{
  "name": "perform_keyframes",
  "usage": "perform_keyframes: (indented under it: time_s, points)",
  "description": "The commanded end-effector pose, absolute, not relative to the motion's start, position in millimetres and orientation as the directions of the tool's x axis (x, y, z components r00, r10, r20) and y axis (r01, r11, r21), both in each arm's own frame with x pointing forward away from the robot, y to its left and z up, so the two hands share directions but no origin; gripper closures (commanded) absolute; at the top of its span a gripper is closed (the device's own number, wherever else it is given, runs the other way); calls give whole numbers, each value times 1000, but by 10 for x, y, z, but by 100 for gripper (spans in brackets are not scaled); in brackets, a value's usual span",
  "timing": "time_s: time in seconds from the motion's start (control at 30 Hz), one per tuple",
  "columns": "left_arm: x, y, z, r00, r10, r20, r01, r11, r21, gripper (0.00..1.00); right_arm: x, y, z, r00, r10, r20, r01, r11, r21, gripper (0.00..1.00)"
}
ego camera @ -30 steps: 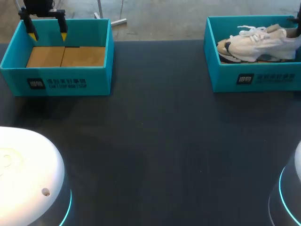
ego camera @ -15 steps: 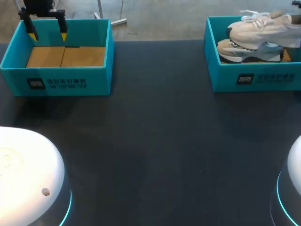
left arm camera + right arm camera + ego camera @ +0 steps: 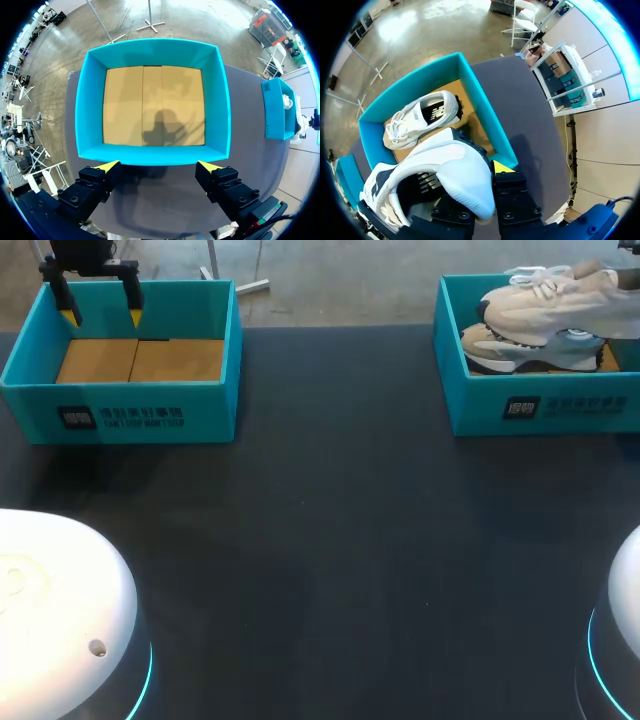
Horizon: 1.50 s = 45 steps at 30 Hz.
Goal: Take the shoe out of the shoebox, open the shoe tongue, remove and reinsert the insole, then place the shoe into the shoebox
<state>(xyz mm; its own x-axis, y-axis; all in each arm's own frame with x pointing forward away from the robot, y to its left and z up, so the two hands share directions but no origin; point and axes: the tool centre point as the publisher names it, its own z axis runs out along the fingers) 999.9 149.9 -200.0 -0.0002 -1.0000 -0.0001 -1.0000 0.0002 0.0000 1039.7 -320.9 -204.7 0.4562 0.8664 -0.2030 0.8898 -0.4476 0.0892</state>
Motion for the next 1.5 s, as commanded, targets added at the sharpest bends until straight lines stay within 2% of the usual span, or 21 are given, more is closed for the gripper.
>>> perform_keyframes:
  time_s: [0.03,0.27,0.8,1.5]
  points:
    - [10000,1499,-2000,0,-1000,0,-1000,0,0,0,10393,-3210,-2025,456,867,-201,890,-448,89,100]
    - [10000,1499,-2000,0,-1000,0,-1000,0,0,0,10166,-3044,-1863,475,855,-207,880,-455,138,100]
    - [10000,1499,-2000,0,-1000,0,-1000,0,0,0,9420,-2343,-1753,503,838,-209,864,-485,134,100]
    - [10000,1499,-2000,0,-1000,0,-1000,0,0,0,8737,-1482,-1710,497,838,-226,868,-479,133,100]
